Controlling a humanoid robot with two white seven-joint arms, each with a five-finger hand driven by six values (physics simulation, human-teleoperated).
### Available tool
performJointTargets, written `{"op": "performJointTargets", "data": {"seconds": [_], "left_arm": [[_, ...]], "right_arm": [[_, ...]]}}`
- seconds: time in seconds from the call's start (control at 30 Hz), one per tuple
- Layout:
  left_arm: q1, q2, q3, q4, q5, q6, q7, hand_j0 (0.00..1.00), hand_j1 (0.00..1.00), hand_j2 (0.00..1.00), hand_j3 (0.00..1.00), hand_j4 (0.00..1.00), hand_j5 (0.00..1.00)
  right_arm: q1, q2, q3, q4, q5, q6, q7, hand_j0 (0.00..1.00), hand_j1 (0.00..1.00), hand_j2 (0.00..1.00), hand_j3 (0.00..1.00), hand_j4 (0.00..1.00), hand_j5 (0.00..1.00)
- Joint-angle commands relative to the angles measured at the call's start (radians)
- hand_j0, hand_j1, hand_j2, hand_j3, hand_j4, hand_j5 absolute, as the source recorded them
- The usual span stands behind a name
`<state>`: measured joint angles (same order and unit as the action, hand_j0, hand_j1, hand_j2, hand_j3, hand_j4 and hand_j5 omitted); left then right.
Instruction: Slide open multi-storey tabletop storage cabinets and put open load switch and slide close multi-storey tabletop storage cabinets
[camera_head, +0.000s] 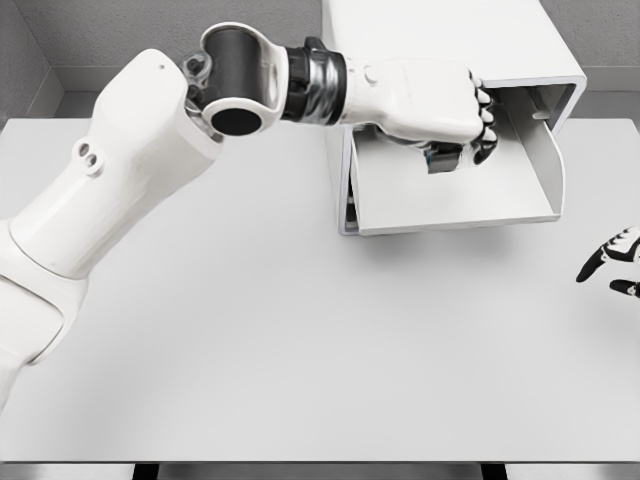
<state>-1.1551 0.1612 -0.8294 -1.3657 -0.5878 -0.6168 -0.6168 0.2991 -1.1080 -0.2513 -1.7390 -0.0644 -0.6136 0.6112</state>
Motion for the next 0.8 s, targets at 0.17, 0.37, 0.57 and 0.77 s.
{"op": "performJointTargets", "data": {"seconds": [0.17, 0.37, 0.57, 0.77], "left_arm": [[-0.003, 0.006, 0.006, 0.027, -0.01, 0.006, 0.006, 1.0, 1.0, 1.0, 1.0, 1.0, 1.0], [-0.017, -0.061, 0.0, 0.028, -0.015, 0.006, 0.006, 1.0, 1.0, 1.0, 1.0, 1.0, 1.0], [-0.026, -0.106, -0.037, 0.051, -0.017, 0.006, 0.006, 1.0, 1.0, 1.0, 1.0, 1.0, 1.0], [-0.04, -0.057, -0.033, -0.033, 0.14, 0.006, 0.006, 1.0, 1.0, 1.0, 1.0, 1.0, 1.0]], "right_arm": [[-0.008, -0.009, 0.052, -0.017, -0.002, 0.003, 0.0, 0.54, 0.54, 0.54, 0.54, 0.54, 0.54], [-0.011, -0.009, 0.052, -0.017, -0.002, 0.003, 0.0, 0.55, 0.55, 0.55, 0.55, 0.55, 0.55], [-0.031, -0.01, 0.053, -0.017, -0.003, 0.003, 0.0, 0.56, 0.56, 0.56, 0.56, 0.56, 0.56], [-0.101, -0.01, 0.121, -0.017, -0.003, 0.003, 0.0, 0.56, 0.56, 0.56, 0.56, 0.56, 0.56]]}}
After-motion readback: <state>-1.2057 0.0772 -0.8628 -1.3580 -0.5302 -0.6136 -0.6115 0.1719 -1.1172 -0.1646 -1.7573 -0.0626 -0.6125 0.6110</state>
